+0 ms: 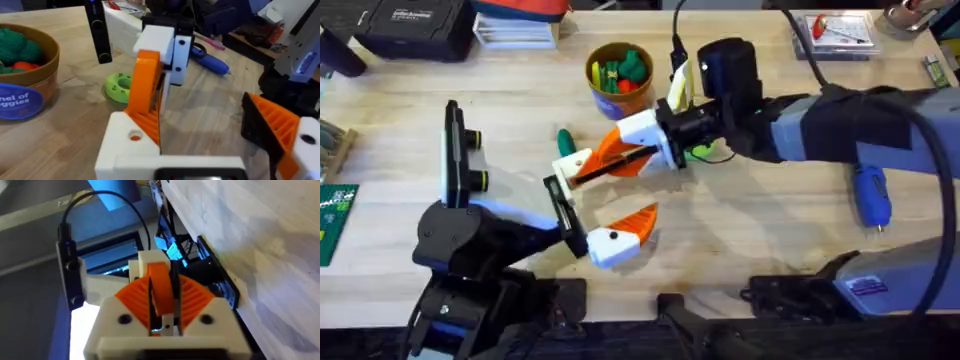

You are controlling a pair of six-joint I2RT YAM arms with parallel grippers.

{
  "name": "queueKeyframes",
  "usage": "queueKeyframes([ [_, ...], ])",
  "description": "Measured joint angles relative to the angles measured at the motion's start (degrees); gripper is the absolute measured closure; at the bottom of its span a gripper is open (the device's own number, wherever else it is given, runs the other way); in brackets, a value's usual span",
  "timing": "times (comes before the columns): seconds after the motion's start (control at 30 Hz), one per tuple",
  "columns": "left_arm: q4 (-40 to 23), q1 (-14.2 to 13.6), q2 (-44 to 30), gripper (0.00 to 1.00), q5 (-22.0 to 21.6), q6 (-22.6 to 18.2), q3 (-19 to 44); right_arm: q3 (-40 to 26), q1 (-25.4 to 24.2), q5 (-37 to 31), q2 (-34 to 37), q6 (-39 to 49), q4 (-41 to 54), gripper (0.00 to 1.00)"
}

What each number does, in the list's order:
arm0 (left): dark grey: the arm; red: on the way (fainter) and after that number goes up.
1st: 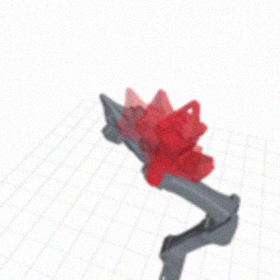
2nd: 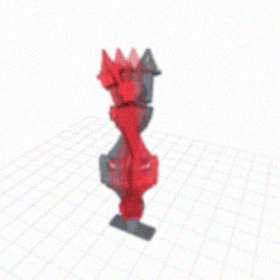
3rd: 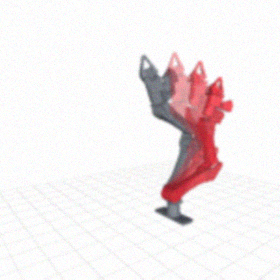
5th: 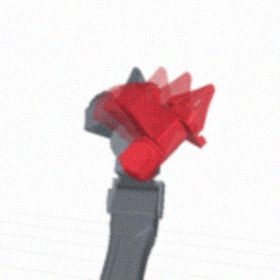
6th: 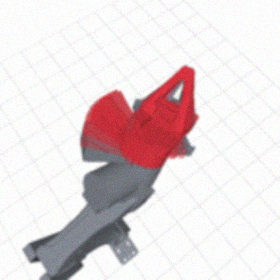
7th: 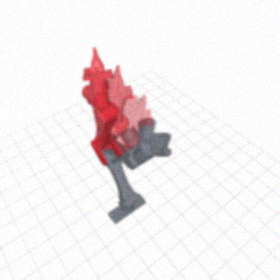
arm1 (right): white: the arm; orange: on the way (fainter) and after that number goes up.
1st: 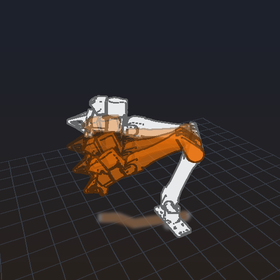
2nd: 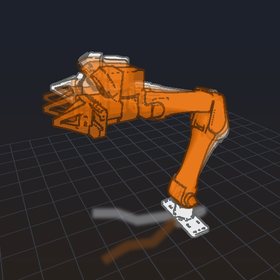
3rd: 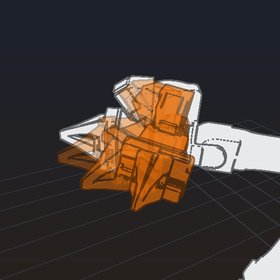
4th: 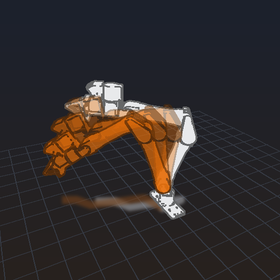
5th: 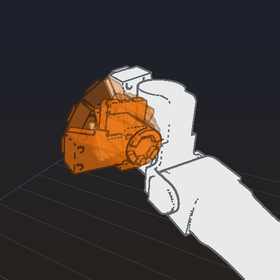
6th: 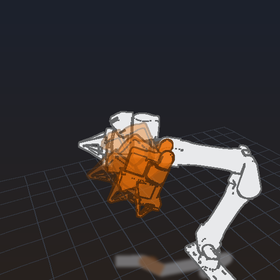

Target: Pick up the gripper from the table and insert it into the empty holder that is missing its gripper. Then pick up a screw, insert it into the mounting hole, and use the screwdriver to tighten it. Finally, clean up the table by picking up the vegetable and placing it into the bucket.

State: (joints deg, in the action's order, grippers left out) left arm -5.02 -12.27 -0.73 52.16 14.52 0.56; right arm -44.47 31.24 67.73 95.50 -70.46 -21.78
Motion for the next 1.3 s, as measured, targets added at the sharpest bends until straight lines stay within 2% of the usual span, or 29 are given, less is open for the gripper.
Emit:
queueKeyframes([
  [0.03, 0.0, -0.1, 0.0, 0.016, 0.4, -0.4, 0.0, 0.0, 0.3, -0.3, 0.2, 0.1, -0.6, 0.665],
  [0.17, -0.1, -0.4, 0.1, 0.015, 0.9, -1.4, 0.0, 0.1, 0.6, -1.1, 0.4, 0.0, -1.3, 0.099],
  [0.2, -0.1, -0.5, 0.1, 0.015, 1.0, -1.5, 0.0, 0.1, 0.6, -1.3, 0.4, 0.1, -1.6, 0.03],
  [0.47, -0.1, -0.5, 0.1, 0.015, 1.1, -1.9, 0.0, 0.1, -0.6, -1.9, 0.3, 0.3, -1.6, 0.007],
  [0.63, -0.1, -0.5, 0.1, 0.015, 1.1, -1.9, 0.0, 0.1, -3.1, -3.6, -1.4, 2.4, -0.8, 0.007],
  [0.73, -0.1, -0.5, 0.1, 0.015, 1.1, -2.0, 0.0, 0.1, -6.2, -6.3, -5.4, 5.8, 4.2, 0.007],
  [0.87, -0.2, -0.5, 0.1, 0.015, 1.2, -2.1, 0.0, 0.1, -11.6, -10.9, -11.4, 12.6, 15.3, 0.007],
  [0.97, -0.2, -0.5, 0.1, 0.015, 1.2, -2.1, 0.0, -0.3, -14.3, -15.8, -16.0, 19.3, 26.0, 0.007],
  [1.07, -0.2, -0.5, 0.1, 0.014, 1.2, -2.1, 0.0, -1.9, -14.3, -22.5, -20.6, 26.5, 36.7, 0.007],
  [1.17, -0.2, -0.5, 0.1, 0.014, 1.2, -2.1, 0.0, -4.3, -12.4, -32.1, -24.8, 32.9, 46.0, 0.006],
  [1.3, -0.2, -0.5, 0.1, 0.015, 1.2, -2.1, 0.0, -5.5, -7.9, -48.2, -27.6, 39.3, 53.9, 0.006],
])
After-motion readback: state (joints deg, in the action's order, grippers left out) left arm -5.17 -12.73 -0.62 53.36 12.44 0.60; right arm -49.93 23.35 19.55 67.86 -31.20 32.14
